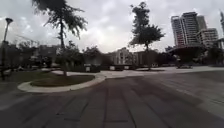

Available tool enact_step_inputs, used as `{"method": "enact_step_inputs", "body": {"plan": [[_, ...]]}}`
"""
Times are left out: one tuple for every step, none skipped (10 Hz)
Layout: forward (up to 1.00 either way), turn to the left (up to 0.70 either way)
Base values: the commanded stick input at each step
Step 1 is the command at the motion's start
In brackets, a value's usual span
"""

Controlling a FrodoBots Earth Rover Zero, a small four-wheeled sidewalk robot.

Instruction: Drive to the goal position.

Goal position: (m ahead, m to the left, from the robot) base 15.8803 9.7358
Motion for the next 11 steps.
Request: {"method": "enact_step_inputs", "body": {"plan": [[1.00,0.00],[1.00,0.00],[1.00,0.00],[1.00,0.00],[1.00,0.00],[1.00,0.00],[1.00,0.00],[1.00,0.00],[1.00,0.00],[1.00,0.00],[1.00,0.00]]}}
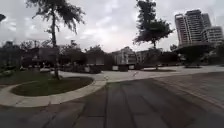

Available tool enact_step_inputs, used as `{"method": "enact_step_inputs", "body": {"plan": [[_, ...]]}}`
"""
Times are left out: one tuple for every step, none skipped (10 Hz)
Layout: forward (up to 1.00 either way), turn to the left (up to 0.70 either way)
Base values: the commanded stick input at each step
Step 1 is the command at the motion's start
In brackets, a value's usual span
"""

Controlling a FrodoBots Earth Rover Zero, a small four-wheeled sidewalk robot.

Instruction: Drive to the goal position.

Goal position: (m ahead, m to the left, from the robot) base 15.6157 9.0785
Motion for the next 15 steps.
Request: {"method": "enact_step_inputs", "body": {"plan": [[1.00,0.00],[1.00,0.00],[1.00,0.00],[1.00,0.00],[1.00,0.00],[1.00,0.00],[1.00,0.00],[1.00,0.00],[0.86,0.00],[0.71,0.00],[0.56,0.00],[0.41,0.00],[0.27,0.00],[0.12,0.00],[0.00,0.00]]}}
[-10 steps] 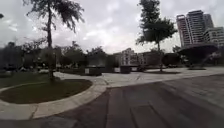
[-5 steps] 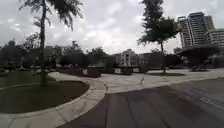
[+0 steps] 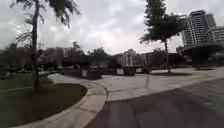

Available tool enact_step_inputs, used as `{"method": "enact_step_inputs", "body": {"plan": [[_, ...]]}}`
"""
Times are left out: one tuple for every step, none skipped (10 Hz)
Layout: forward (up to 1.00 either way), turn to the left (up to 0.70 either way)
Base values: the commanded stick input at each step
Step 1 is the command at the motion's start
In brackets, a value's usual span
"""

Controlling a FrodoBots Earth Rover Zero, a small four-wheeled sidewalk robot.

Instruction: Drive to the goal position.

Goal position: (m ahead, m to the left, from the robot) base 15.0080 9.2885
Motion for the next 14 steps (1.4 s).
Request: {"method": "enact_step_inputs", "body": {"plan": [[0.00,0.00],[0.00,0.00],[0.00,0.00],[0.00,0.00],[0.00,0.00],[0.00,0.00],[0.00,0.00],[0.00,0.00],[0.12,0.00],[0.33,0.00],[0.54,0.01],[0.75,0.01],[0.95,0.01],[1.00,0.01]]}}
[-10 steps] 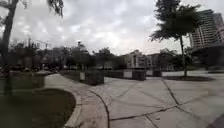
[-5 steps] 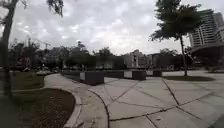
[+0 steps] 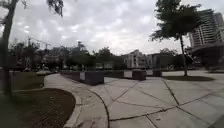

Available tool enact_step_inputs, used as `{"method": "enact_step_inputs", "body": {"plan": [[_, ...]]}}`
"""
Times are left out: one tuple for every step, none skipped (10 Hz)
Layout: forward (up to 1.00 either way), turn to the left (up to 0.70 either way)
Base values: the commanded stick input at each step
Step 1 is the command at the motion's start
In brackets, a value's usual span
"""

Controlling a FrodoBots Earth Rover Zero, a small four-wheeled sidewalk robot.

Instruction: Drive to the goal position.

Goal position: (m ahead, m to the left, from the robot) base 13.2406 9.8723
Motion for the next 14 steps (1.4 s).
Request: {"method": "enact_step_inputs", "body": {"plan": [[1.00,0.01],[1.00,0.01],[1.00,0.01],[1.00,0.01],[1.00,0.01],[1.00,0.01],[1.00,0.01],[1.00,0.01],[1.00,0.02],[1.00,0.10],[1.00,0.17],[1.00,0.25],[1.00,0.32],[1.00,0.39]]}}
